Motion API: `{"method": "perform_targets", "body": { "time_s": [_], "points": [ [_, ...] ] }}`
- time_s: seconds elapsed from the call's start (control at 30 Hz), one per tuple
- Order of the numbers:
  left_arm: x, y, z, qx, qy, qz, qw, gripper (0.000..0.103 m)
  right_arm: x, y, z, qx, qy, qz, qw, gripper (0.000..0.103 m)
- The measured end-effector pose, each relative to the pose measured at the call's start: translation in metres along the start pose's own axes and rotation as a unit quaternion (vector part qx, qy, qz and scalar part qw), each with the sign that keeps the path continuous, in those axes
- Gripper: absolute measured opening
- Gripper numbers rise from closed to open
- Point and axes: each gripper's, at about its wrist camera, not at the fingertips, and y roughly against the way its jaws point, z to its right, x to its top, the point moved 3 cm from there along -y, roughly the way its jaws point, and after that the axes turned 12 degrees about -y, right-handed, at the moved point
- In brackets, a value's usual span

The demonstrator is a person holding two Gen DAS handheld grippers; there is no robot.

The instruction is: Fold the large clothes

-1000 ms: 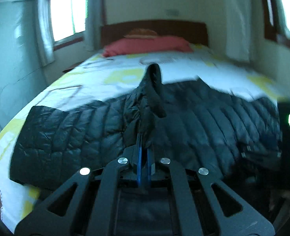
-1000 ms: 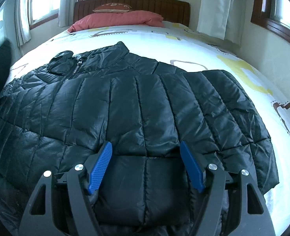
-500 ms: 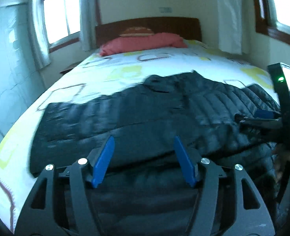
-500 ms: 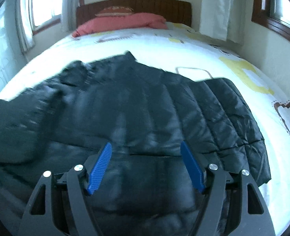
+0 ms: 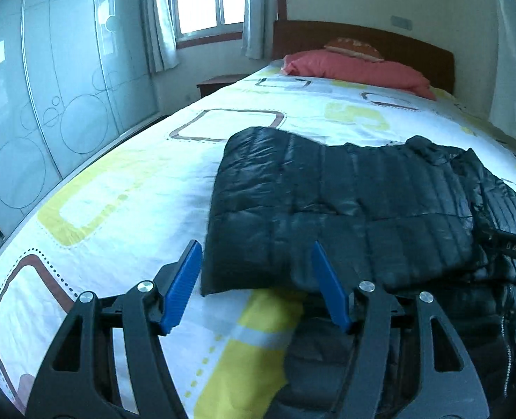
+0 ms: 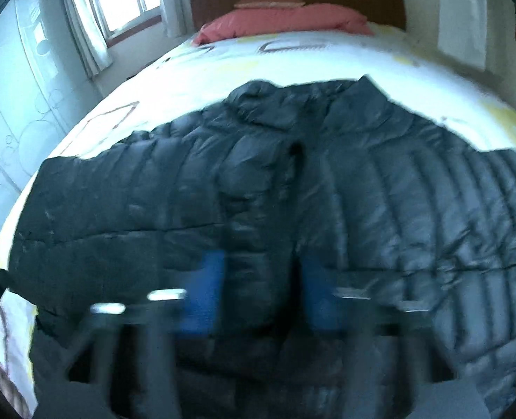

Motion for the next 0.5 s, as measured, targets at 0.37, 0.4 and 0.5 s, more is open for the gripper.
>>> {"method": "perform_targets", "body": {
  "time_s": [0.37, 0.4, 0.5],
  "points": [
    [0.011, 0.008, 0.008, -0.037, -0.009, 0.022, 0.999, 0.077, 0.027, 0.071, 0.083, -0.062, 0.009, 0.08, 0.995, 0.016],
    [0.014, 0.01, 0.017, -0.047, -0.019, 0.025, 0.9984, 0.078, 0.028, 0.071, 0.097, -0.073, 0.006, 0.079, 0.994, 0.016],
    [0.02, 0.015, 0.042, -0.069, -0.051, 0.035, 0.9957, 0.078, 0.029, 0.07, 0.131, -0.111, -0.005, 0.081, 0.99, 0.016]
  ]
}}
